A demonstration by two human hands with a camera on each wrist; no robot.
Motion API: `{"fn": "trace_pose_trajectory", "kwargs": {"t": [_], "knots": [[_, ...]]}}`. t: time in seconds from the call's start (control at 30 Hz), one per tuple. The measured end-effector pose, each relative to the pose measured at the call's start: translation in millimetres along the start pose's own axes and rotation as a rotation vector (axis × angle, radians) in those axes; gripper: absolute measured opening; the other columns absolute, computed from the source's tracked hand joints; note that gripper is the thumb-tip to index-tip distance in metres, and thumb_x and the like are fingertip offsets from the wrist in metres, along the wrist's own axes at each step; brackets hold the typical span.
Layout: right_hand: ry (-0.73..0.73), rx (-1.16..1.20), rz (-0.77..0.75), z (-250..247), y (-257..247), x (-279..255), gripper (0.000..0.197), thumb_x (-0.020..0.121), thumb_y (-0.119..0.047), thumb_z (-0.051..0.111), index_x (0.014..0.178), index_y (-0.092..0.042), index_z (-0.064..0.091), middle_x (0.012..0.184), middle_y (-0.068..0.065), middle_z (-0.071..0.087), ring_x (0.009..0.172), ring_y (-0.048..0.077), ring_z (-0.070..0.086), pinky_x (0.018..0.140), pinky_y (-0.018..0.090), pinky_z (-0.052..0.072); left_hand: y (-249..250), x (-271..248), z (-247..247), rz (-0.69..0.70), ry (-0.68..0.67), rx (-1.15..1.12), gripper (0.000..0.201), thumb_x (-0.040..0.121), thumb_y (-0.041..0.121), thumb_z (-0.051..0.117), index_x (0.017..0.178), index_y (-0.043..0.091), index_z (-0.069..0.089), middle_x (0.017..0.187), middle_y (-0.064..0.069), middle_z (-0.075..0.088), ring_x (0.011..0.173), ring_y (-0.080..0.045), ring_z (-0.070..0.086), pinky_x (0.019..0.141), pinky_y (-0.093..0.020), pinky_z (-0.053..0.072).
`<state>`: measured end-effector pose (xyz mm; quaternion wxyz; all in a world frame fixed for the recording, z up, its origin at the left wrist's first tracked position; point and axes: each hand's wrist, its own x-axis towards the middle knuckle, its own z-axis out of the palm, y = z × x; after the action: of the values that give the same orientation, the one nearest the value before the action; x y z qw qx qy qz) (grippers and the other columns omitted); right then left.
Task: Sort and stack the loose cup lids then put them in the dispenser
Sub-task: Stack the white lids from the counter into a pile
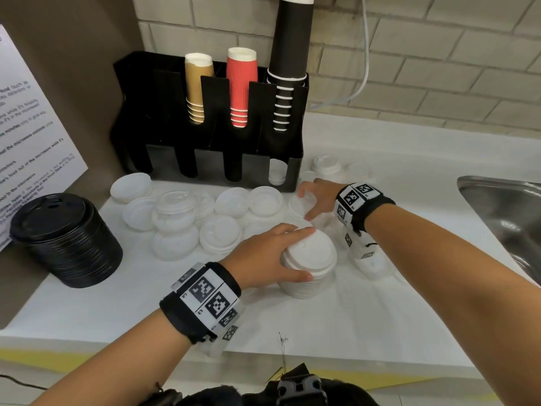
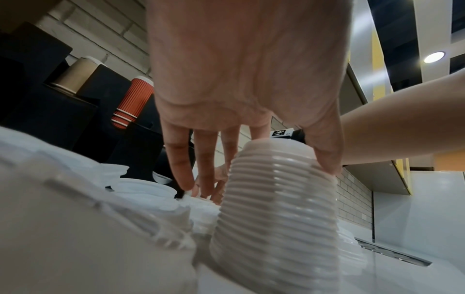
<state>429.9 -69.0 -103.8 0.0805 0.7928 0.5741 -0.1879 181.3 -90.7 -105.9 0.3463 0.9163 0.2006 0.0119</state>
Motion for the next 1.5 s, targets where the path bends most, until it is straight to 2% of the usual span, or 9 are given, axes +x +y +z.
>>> {"fn": "trace_pose_trajectory", "kwargs": {"t": [0.23, 0.33, 0.4, 0.53, 0.63, 0.8, 1.07, 1.33, 1.5], "knots": [[0.018, 0.103, -0.001, -7.6, -0.7, -12.8, 0.072, 0.08, -0.042, 0.07, 0.138, -0.032, 0.029, 0.122, 0.011, 0.051, 0.106, 0.029, 0.052, 0.086, 0.035, 0.043, 1.2, -0.7, 4.1, 0.011, 0.025, 0.015, 0.083, 0.08, 0.055, 0.07, 0.149, 0.046, 0.024, 0.151, 0.013, 0.023, 0.135, -0.014, 0.033, 0.106, -0.039, 0.039], [0.028, 0.371, 0.084, -25.3, 2.4, -34.3, 0.061, 0.087, -0.048, 0.058, 0.14, -0.028, 0.035, 0.12, 0.0, 0.049, 0.11, 0.023, 0.052, 0.087, 0.03, 0.046, 3.8, 0.6, 6.8, 0.021, 0.073, -0.012, 0.083, 0.077, 0.051, 0.074, 0.147, 0.041, 0.03, 0.141, 0.01, 0.027, 0.13, -0.015, 0.033, 0.105, -0.039, 0.038], [0.054, 0.629, 0.106, -33.7, 2.8, -53.8, 0.035, 0.089, -0.046, 0.053, 0.116, -0.025, 0.056, 0.102, -0.006, 0.053, 0.096, 0.018, 0.054, 0.078, 0.025, 0.048, 5.4, 1.7, 8.5, 0.028, 0.109, -0.07, 0.085, 0.074, 0.046, 0.078, 0.146, 0.036, 0.033, 0.134, 0.01, 0.032, 0.127, -0.013, 0.037, 0.105, -0.035, 0.039], [0.113, 0.85, 0.023, -36.8, 0.6, -98.8, 0.015, 0.09, -0.038, 0.055, 0.086, -0.025, 0.061, 0.087, -0.004, 0.053, 0.085, 0.015, 0.051, 0.075, 0.023, 0.045, 5.7, 3.7, 8.3, 0.016, 0.211, -0.216, 0.105, 0.062, 0.039, 0.088, 0.147, 0.031, 0.027, 0.124, 0.01, 0.046, 0.119, -0.012, 0.048, 0.1, -0.028, 0.039], [0.101, 0.807, -0.043, -30.4, -4.4, -127.0, 0.025, 0.082, -0.037, 0.064, 0.098, -0.018, 0.063, 0.1, 0.0, 0.058, 0.091, 0.013, 0.054, 0.077, 0.023, 0.047, 4.9, 4.8, 8.7, 0.002, 0.22, -0.32, 0.121, 0.058, 0.036, 0.092, 0.151, 0.03, 0.014, 0.123, 0.009, 0.049, 0.113, -0.01, 0.051, 0.1, -0.027, 0.04], [0.213, 0.584, -0.152, -3.7, -17.6, -161.3, 0.054, 0.076, -0.028, 0.077, 0.125, -0.031, 0.054, 0.109, -0.002, 0.057, 0.098, 0.012, 0.057, 0.076, 0.014, 0.044, 2.8, 3.4, 9.6, 0.014, 0.224, -0.368, 0.126, 0.058, 0.034, 0.093, 0.152, 0.029, 0.009, 0.135, -0.001, 0.053, 0.114, -0.009, 0.051, 0.1, -0.027, 0.042], [0.317, 0.404, -0.175, 21.3, -31.4, -173.4, 0.069, 0.072, -0.029, 0.08, 0.133, -0.034, 0.05, 0.113, 0.001, 0.048, 0.102, 0.011, 0.048, 0.075, 0.003, 0.032, 4.8, -0.1, 7.7, 0.052, 0.216, -0.429, 0.131, 0.06, 0.023, 0.093, 0.153, 0.034, 0.001, 0.131, -0.001, 0.054, 0.117, -0.012, 0.054, 0.101, -0.029, 0.045], [0.306, 0.314, -0.161, 19.3, -45.9, -174.5, 0.074, 0.069, -0.033, 0.08, 0.137, -0.03, 0.049, 0.11, 0.001, 0.044, 0.098, 0.009, 0.042, 0.083, 0.016, 0.034, 9.7, 1.6, 9.1, 0.062, 0.225, -0.464, 0.138, 0.058, 0.016, 0.093, 0.151, 0.038, -0.006, 0.121, 0.001, 0.056, 0.112, -0.012, 0.057, 0.094, -0.024, 0.047], [0.289, 0.297, -0.162, 22.3, -48.5, -172.8, 0.076, 0.068, -0.034, 0.082, 0.136, -0.029, 0.05, 0.112, 0.002, 0.046, 0.101, 0.011, 0.043, 0.087, 0.018, 0.038, 9.9, -0.1, 7.1, 0.069, 0.192, -0.403, 0.112, 0.055, 0.02, 0.095, 0.145, 0.029, 0.029, 0.123, 0.006, 0.054, 0.115, -0.013, 0.056, 0.097, -0.026, 0.046]]}}
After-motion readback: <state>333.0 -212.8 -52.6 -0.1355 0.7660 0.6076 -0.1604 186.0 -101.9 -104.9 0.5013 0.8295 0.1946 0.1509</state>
